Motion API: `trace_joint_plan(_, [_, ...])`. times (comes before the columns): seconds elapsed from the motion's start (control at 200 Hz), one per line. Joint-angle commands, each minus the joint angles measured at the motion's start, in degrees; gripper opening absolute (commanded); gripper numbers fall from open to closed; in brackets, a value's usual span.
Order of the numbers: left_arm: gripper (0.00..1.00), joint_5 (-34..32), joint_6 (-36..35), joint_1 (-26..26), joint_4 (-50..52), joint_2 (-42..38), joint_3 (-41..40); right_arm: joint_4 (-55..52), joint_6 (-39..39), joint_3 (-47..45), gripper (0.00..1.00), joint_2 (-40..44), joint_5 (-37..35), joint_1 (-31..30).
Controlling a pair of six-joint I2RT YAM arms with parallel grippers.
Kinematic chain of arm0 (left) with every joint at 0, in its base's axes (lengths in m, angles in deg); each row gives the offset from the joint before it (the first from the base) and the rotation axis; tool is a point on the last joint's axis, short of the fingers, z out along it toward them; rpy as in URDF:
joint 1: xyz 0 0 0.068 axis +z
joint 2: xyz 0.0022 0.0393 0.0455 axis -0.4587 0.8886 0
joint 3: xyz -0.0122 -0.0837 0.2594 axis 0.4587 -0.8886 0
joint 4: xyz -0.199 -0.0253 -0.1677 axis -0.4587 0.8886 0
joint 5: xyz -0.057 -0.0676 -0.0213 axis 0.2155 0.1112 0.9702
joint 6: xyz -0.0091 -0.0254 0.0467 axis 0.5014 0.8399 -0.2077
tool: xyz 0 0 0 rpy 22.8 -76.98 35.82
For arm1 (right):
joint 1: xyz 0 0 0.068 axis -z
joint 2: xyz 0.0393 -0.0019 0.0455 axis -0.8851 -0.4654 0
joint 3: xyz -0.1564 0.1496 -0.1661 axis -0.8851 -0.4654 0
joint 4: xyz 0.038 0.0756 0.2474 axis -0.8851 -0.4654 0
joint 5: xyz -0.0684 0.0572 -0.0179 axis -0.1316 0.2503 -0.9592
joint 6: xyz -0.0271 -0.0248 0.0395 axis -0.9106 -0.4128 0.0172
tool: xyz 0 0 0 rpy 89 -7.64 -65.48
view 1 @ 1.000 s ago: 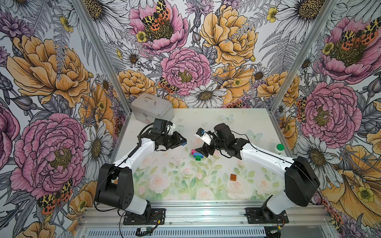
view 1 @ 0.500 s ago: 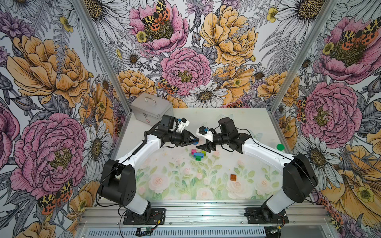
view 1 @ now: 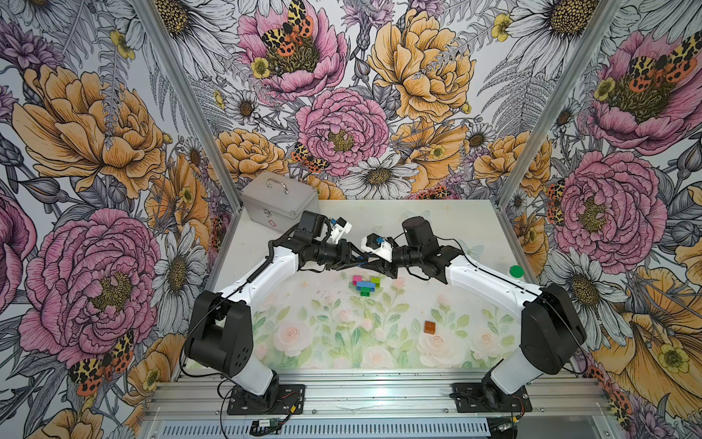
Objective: Assemble the letter v with lego
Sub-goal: Pick up the lego brick from the center of the board, then place the lego brick at the center of the board.
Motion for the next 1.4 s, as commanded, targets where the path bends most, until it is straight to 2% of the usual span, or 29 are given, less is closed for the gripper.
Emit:
trace_joint_plan(0.0, [0.55,0.0,-0.3,-0.1,-1.5,-0.1,1.2,0.2,4.3,1.8,0.21,-0.1,-2.0,-0.5])
trace_joint_plan(0.04, [0.69,-1.1,0.2,0.1,-1.6,-0.6,1.1,0.2,6.7,2.0,0.20,-0.4,-3.4,-0.6])
trace_joint_plan(0.175, [0.98,-4.1,2.4,2.4,-3.0,-3.6,-1.0,0.2,17.7,0.9,0.19,0.2,-11.6,-0.5])
trace_joint_plan(0.265, [0.99,-6.1,4.4,5.1,-4.9,-6.6,-4.1,0.1,27.1,-1.5,0.19,1.1,-21.0,-0.4])
trace_joint_plan(0.33, [0.99,-7.7,5.6,7.3,-5.5,-8.4,-6.7,-1.1,36.9,-2.6,0.19,1.5,-29.8,0.0])
trace_joint_plan(0.4, [0.99,-10.3,6.8,9.5,-5.8,-10.3,-9.7,-5.7,47.6,-1.2,0.21,0.4,-36.4,0.1])
trace_joint_plan(0.47, [0.99,-14.6,7.4,11.1,-5.8,-12.0,-12.7,-12.3,56.2,1.9,0.19,-2.2,-39.5,0.0])
trace_joint_plan(0.58, [0.99,-21.8,8.5,11.6,-5.6,-13.4,-16.4,-16.6,62.9,4.4,0.17,-6.6,-42.8,-1.1])
trace_joint_plan(0.675, [0.99,-27.7,8.6,11.1,-3.8,-13.4,-18.3,-20.1,66.5,7.6,0.16,-10.3,-43.8,-1.2])
trace_joint_plan(0.826, [0.98,-34.5,6.4,8.9,0.5,-10.6,-18.2,-26.3,67.1,14.9,0.14,-17.2,-44.8,-2.6])
trace_joint_plan(1.036, [0.98,-36.2,5.1,6.7,1.1,-7.8,-17.9,-31.0,68.8,20.8,0.14,-23.1,-47.2,-4.1])
trace_joint_plan(1.396, [0.98,-36.2,3.5,5.9,1.1,-5.3,-17.7,-34.0,71.5,23.5,0.15,-27.4,-47.1,-6.1])
